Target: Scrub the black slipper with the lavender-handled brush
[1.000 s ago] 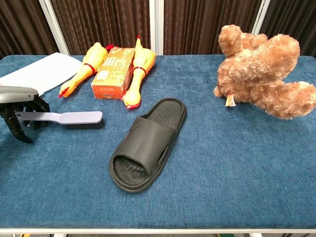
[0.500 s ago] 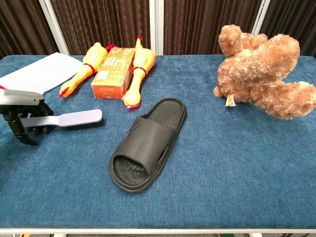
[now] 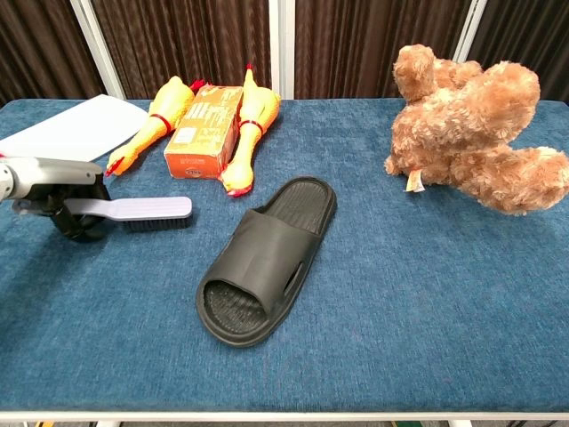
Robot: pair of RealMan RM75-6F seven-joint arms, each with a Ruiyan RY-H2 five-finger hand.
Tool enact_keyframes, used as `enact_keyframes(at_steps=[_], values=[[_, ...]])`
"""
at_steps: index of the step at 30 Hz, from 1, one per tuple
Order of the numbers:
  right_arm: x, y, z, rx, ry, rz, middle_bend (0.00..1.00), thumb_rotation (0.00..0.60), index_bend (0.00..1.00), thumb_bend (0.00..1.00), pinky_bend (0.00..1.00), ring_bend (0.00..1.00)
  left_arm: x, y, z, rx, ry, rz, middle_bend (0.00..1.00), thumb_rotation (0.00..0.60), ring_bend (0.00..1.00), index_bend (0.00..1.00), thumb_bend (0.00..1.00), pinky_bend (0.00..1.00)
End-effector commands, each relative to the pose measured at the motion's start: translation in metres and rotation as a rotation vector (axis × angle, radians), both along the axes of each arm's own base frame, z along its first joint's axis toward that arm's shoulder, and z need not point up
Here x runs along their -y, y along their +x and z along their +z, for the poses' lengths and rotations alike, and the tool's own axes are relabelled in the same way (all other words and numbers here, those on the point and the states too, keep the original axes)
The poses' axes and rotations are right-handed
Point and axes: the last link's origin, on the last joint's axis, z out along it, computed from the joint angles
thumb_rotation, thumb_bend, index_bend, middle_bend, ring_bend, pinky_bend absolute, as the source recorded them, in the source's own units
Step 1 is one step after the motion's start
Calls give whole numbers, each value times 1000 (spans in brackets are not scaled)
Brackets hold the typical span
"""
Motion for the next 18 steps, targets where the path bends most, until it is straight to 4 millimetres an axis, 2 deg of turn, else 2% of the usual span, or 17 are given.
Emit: enact_keyframes(at_steps=[1,3,10,13,18], values=[[0,0,0,1,0,1,177,600,58,74,92,2,-1,3,2,75,74,37,974,600,873,959,458,999],[0,0,0,2,1,4,178,600,58,74,92,2,0,4,6,137,132,56,998,600,912,995,469,1000],[7,14,-3,-13,54,70,185,600,55,74,91,2,10,8,34,337,305,13,1000,600,997,1000,467,1000],[17,33,-11,-4,139,148,193,600,57,74,91,3,21,10,45,425,365,-51,1000,600,1000,1000,469,1000],[40,88,-35,-25,349,356,202,600,58,74,95,3,49,9,50,431,351,-260,1000,600,1000,1000,474,1000]])
